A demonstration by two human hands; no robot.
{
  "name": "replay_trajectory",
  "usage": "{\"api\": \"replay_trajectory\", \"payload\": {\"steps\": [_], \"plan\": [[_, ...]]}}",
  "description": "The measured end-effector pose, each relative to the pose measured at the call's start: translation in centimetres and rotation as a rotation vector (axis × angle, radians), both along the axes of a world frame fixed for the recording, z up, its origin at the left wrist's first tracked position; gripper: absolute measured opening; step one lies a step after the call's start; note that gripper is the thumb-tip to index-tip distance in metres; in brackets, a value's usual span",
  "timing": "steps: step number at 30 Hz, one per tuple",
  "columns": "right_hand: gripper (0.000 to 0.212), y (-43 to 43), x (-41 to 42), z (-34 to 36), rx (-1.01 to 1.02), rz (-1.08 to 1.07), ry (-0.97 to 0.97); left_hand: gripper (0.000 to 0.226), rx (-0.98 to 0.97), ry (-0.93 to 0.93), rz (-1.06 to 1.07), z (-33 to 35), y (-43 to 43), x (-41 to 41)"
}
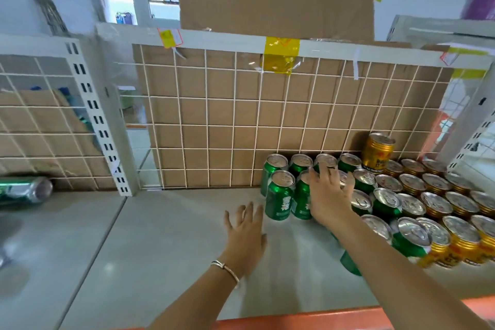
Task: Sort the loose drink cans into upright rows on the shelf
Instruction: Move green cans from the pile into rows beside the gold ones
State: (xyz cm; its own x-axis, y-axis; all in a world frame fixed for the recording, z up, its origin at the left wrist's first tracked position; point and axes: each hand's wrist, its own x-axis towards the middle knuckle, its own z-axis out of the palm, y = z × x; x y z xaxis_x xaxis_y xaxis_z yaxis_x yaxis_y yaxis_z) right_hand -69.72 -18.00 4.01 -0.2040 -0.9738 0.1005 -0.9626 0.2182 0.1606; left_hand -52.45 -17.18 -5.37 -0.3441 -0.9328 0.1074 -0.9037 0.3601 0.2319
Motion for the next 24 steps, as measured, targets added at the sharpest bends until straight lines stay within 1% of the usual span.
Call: {"api": "replay_trajectory", "payload": {"steps": [2,5,7,9,10,12,13,14,15,16,17,19,20,21,22,23,24], "plan": [[0.072,1.1,1.7,-0.8,-0.102,0.018,-0.051,0.062,0.068,-0.030,-0.022,0.7,0.7,1.6],[0.068,3.1,5.6,-2.1,-0.125,0.063,-0.176,0.054,0.083,0.012,-0.049,1.2,2.0,4.2],[0.066,4.6,8.6,-2.9,-0.096,0.078,-0.226,0.049,-0.042,0.041,-0.088,1.1,3.1,6.2],[0.066,6.1,11.5,-3.5,-0.089,0.091,-0.251,0.045,-0.091,0.031,-0.104,1.1,3.7,8.0],[0.064,6.7,12.9,-3.9,-0.074,0.093,-0.276,0.045,-0.062,0.068,-0.119,1.3,4.1,8.7],[0.060,7.8,15.6,-4.4,-0.014,0.085,-0.340,0.044,0.080,0.123,-0.145,1.0,4.7,9.8],[0.059,8.2,16.9,-4.8,-0.008,0.093,-0.360,0.045,0.041,0.156,-0.173,1.1,4.9,10.2],[0.060,8.8,18.1,-5.1,-0.047,0.118,-0.360,0.048,-0.043,0.205,-0.193,1.3,5.2,10.9],[0.060,9.5,19.1,-5.4,-0.097,0.132,-0.342,0.051,-0.069,0.230,-0.217,0.8,5.3,11.4],[0.059,10.3,19.9,-5.4,-0.107,0.134,-0.347,0.051,-0.031,0.255,-0.257,0.6,5.9,12.1],[0.056,11.0,20.6,-5.1,-0.071,0.149,-0.374,0.049,0.019,0.281,-0.298,0.5,6.6,12.8],[0.053,12.3,21.6,-5.3,0.011,0.182,-0.366,0.041,0.096,0.346,-0.344,0.7,8.1,14.4],[0.052,12.9,22.3,-5.1,-0.032,0.237,-0.345,0.039,0.127,0.358,-0.328,1.2,8.8,15.3],[0.050,13.4,23.2,-4.9,-0.119,0.302,-0.325,0.037,0.149,0.360,-0.296,1.7,9.3,16.2],[0.047,13.7,23.9,-5.0,-0.156,0.333,-0.326,0.035,0.174,0.326,-0.257,2.1,10.0,17.3],[0.045,13.9,24.8,-4.8,-0.118,0.345,-0.349,0.034,0.209,0.297,-0.236,2.5,10.4,18.4],[0.043,14.5,26.1,-4.5,-0.007,0.354,-0.358,0.033,0.246,0.265,-0.221,3.1,11.0,19.6]]}}
